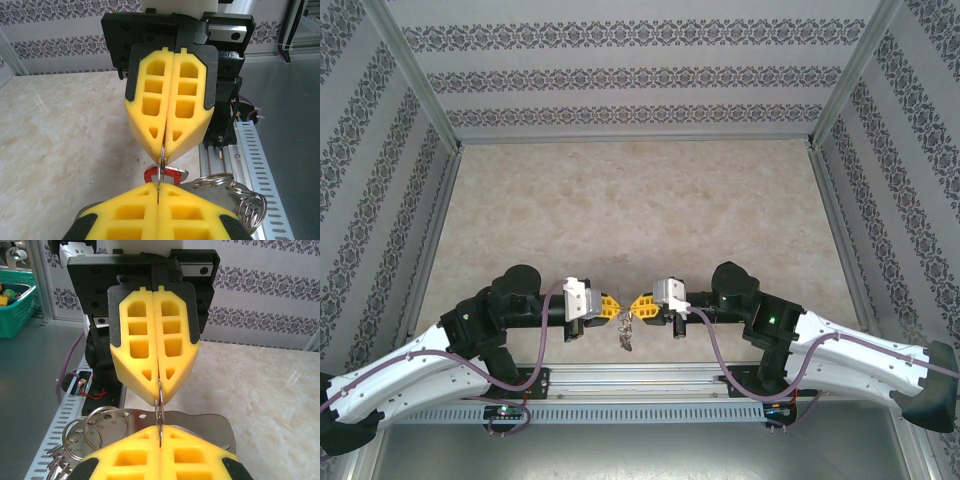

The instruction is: Put the keys on the keyring

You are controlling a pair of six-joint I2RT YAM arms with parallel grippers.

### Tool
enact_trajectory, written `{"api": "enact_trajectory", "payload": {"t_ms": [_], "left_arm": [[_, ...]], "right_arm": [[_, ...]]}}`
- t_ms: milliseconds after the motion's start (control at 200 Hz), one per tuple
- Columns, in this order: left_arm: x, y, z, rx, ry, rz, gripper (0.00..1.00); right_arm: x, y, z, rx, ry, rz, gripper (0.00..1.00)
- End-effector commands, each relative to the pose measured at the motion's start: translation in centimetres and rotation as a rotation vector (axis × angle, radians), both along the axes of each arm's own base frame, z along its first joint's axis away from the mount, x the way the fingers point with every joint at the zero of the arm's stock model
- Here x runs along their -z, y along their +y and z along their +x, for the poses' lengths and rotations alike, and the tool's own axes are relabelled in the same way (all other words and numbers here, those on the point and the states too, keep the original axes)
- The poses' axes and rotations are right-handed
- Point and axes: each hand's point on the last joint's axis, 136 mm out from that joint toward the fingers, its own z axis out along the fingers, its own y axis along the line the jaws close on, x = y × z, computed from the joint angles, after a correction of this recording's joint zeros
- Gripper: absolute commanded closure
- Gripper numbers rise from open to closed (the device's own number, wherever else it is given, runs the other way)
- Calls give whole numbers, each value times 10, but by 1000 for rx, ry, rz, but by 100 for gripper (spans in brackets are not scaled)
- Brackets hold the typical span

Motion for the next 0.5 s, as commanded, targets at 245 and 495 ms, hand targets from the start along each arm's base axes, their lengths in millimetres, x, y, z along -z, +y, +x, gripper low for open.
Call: {"api": "enact_trajectory", "payload": {"t_ms": [245, 495], "left_arm": [[-19, -3, 0, 12, -50, -38, 100], [-20, -3, 1, 10, -54, -37, 100]], "right_arm": [[-28, 3, -13, -69, -5, 74, 100], [-28, 6, -12, -67, 6, 64, 100]]}}
